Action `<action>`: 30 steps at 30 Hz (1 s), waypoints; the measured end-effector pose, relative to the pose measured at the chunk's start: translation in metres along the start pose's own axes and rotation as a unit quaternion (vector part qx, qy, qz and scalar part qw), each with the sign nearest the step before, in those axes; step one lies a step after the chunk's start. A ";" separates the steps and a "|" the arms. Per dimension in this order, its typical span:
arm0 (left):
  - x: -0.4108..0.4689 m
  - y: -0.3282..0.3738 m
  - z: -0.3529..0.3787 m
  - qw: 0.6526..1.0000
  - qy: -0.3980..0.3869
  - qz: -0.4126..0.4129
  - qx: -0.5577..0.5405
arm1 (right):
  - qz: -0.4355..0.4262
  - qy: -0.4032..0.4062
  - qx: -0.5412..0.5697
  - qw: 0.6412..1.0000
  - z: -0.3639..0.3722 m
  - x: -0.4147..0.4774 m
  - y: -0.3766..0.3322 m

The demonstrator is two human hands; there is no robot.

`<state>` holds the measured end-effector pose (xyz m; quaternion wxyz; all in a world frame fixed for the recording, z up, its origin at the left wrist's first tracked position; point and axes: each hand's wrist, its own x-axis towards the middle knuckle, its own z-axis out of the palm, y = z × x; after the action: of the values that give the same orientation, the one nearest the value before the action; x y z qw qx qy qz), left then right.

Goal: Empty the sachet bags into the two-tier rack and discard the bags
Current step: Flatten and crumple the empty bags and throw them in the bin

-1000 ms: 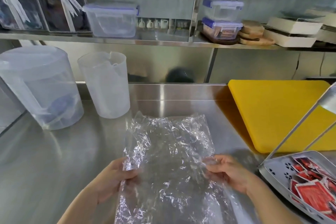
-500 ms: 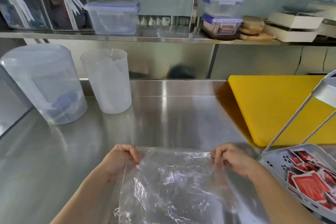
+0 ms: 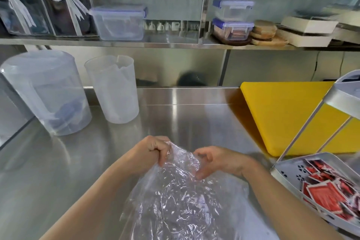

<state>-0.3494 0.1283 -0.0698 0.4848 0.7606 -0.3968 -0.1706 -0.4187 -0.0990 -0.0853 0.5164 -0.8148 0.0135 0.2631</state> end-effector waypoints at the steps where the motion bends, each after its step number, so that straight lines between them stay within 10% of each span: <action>1: 0.002 0.002 0.000 1.000 0.013 0.006 0.008 | -0.006 0.004 -0.011 1.000 0.003 0.003 -0.002; 4: 0.005 0.007 -0.008 0.991 0.118 0.019 0.059 | -0.031 0.093 -0.012 0.995 0.002 0.006 -0.004; 9: -0.005 0.002 -0.021 0.901 0.390 -0.091 -0.165 | -0.050 0.376 0.027 0.925 -0.011 0.005 0.004; 13: -0.009 0.009 0.020 0.924 0.330 -0.129 -0.144 | -0.107 0.470 0.119 0.868 -0.008 0.009 0.002; 30: 0.000 -0.024 0.018 0.870 0.069 -0.201 -0.445 | -0.228 0.190 0.415 0.860 -0.002 -0.033 0.006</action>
<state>-0.3508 0.1225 -0.0996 0.7532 0.5377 -0.0833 -0.3696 -0.4478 -0.1120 -0.0752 0.8394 -0.5399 0.0330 -0.0521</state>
